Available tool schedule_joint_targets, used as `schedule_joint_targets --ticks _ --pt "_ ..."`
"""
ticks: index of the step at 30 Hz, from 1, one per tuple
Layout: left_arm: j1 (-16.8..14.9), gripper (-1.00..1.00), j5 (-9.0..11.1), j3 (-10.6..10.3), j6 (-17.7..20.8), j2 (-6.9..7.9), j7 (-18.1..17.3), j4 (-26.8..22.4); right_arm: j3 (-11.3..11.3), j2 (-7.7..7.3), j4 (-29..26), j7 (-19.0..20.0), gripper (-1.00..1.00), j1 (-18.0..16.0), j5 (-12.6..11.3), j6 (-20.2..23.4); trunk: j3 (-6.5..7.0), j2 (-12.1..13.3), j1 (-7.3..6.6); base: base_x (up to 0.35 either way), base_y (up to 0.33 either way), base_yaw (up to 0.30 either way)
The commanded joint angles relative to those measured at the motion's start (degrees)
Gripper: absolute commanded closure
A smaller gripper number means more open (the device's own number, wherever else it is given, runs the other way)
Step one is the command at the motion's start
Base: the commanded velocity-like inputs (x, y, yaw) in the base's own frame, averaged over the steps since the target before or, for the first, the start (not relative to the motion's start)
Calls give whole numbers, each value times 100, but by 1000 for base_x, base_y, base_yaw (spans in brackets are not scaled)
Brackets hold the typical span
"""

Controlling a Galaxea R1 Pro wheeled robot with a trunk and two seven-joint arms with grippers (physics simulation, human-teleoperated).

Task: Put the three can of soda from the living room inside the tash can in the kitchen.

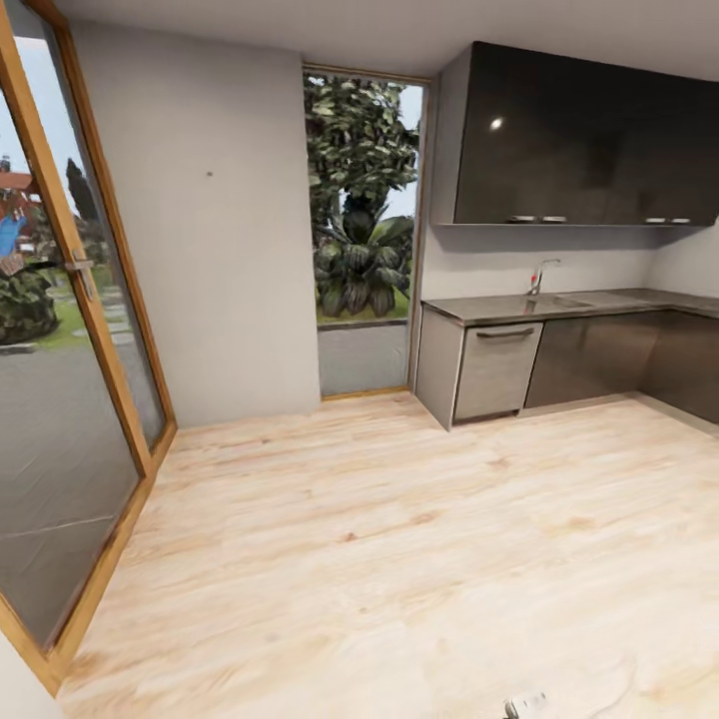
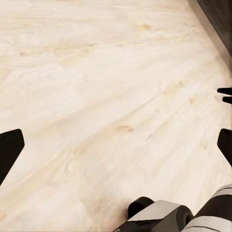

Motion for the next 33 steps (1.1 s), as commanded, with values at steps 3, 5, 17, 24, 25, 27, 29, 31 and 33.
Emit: schedule_joint_targets --ticks 3,5,17,24,25,27,29,31,33 --pt "1 -100 0 0 0 0 0 0 -4 -4 0 0 -100 0 0 0 0 0 0 0 0 -300" --pt "0 -100 0 0 0 0 0 0 -6 -7 0 0 -100 0 0 0 0 0 0 0 0 -300" --pt "0 -100 0 0 0 0 0 0 1 -9 0 -2 -100 0 3 0 0 0 0 0 0 -300" --pt "-1 -100 0 0 0 0 0 0 2 -7 0 -11 -100 0 8 0 0 0 0 0 0 -300" --pt "-1 -100 0 0 0 0 0 0 2 -8 0 -11 -100 0 8 0 0 0 0 0 0 -300" --pt "-1 -100 0 0 0 0 0 0 2 -8 0 -11 -100 0 8 0 0 0 0 0 0 -300" --pt "-1 -100 0 0 0 0 0 0 2 -8 0 -14 -100 0 8 0 0 0 0 0 0 -300" --pt "-1 -100 0 0 0 0 0 0 2 -9 0 -16 -100 0 7 0 0 0 0 0 0 -300" --pt "-1 -100 0 0 0 0 0 0 2 -9 0 -16 -100 0 6 0 0 0 0 0 0 -300"
